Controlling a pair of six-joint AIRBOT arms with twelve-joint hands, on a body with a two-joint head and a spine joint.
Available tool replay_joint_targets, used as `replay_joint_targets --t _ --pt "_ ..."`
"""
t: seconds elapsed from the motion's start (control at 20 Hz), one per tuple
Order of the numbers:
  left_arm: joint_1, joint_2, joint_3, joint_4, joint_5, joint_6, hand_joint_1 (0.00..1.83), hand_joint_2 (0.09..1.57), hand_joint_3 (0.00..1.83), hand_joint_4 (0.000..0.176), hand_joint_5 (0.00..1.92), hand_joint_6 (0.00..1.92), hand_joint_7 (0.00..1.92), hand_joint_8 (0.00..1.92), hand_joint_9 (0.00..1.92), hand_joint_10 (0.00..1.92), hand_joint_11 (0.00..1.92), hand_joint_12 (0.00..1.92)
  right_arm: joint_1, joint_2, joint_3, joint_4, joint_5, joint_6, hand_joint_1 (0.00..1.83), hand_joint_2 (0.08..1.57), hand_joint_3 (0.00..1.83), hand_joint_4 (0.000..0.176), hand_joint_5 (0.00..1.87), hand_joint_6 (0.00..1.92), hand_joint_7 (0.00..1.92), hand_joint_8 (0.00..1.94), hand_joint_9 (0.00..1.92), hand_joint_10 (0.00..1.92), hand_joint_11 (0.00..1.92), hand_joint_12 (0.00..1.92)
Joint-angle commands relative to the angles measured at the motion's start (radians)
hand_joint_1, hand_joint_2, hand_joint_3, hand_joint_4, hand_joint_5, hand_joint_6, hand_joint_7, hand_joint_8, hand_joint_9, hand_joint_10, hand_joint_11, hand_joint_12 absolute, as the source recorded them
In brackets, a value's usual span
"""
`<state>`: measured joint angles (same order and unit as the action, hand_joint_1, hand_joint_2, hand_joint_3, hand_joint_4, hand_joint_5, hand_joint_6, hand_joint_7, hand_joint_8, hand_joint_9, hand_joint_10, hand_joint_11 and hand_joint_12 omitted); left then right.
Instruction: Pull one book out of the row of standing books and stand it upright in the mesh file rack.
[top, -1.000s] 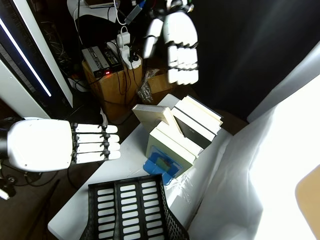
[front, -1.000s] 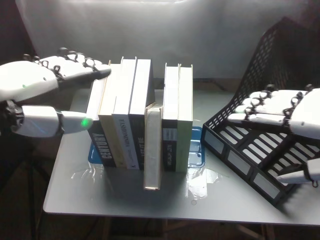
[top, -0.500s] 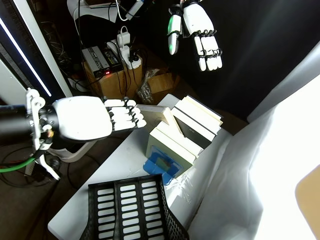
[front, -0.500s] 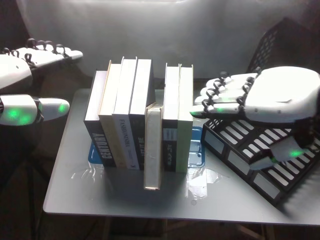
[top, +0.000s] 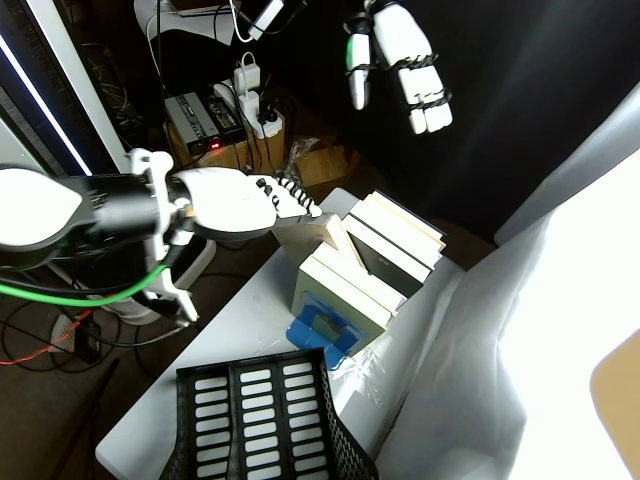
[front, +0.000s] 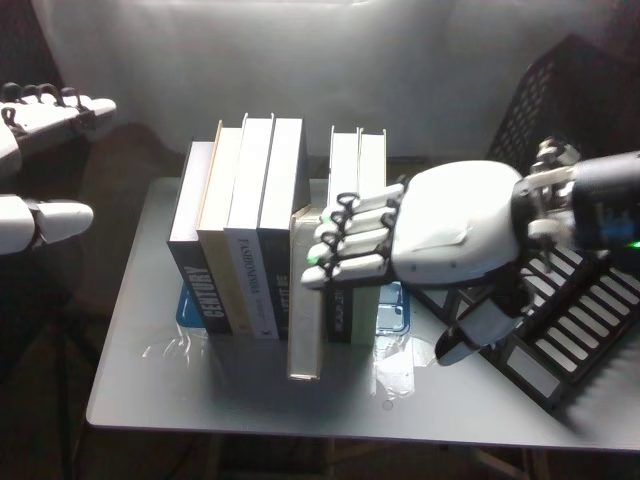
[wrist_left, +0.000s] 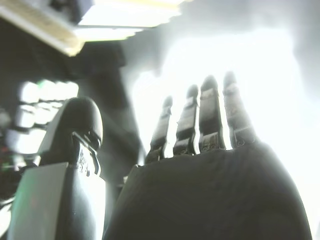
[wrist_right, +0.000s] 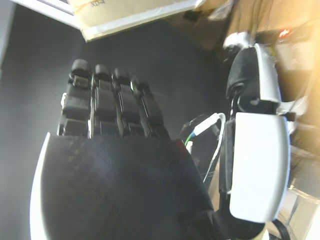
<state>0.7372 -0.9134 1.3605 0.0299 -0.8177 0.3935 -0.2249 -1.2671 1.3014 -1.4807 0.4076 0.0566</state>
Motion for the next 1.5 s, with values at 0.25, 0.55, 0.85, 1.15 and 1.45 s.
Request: replay_joint_targets --t 0.25,0.55,0.85,1.15,1.45 --pt "-0.009 -0.021 0.049 -0.046 -0.107 -0.013 0.49 1.29 0.0 0.097 0.0 0.0 0.0 0.0 0.0 0.0 0.0 0.0 0.017 -0.027 0.023 -0.015 0.011 0.012 0.72 0.94 0.0 0.0 0.0 0.0 0.0 0.0 0.0 0.0 0.0 0.0" --pt "-0.109 -0.12 0.149 0.073 -0.039 -0.102 0.6 1.27 0.0 0.07 0.03 0.01 0.0 0.0 0.0 0.0 0.0 0.0 0.017 -0.014 0.046 -0.003 0.012 0.012 0.78 0.94 0.0 0.0 0.0 0.0 0.0 0.0 0.0 0.0 0.0 0.0" --pt "-0.138 -0.133 0.167 0.099 -0.021 -0.111 0.7 1.24 0.0 0.047 0.05 0.01 0.0 0.0 0.0 0.0 0.0 0.0 0.015 -0.057 0.087 -0.001 0.011 0.012 0.81 0.92 0.0 0.0 0.0 0.0 0.0 0.0 0.0 0.0 0.0 0.0" --pt "-0.118 -0.132 0.173 0.078 -0.017 -0.113 0.58 1.23 0.0 0.04 0.01 0.0 0.0 0.0 0.0 0.0 0.0 0.0 0.015 -0.125 0.127 -0.04 -0.002 0.012 0.68 0.98 0.02 0.004 0.0 0.0 0.0 0.0 0.0 0.0 0.0 0.0" --pt "-0.073 -0.114 0.161 0.015 -0.045 -0.102 0.61 1.27 0.01 0.017 0.04 0.01 0.0 0.0 0.0 0.0 0.0 0.0 0.025 -0.21 0.159 -0.139 -0.056 0.012 0.78 0.95 0.0 0.011 0.0 0.0 0.0 0.0 0.0 0.0 0.0 0.0"
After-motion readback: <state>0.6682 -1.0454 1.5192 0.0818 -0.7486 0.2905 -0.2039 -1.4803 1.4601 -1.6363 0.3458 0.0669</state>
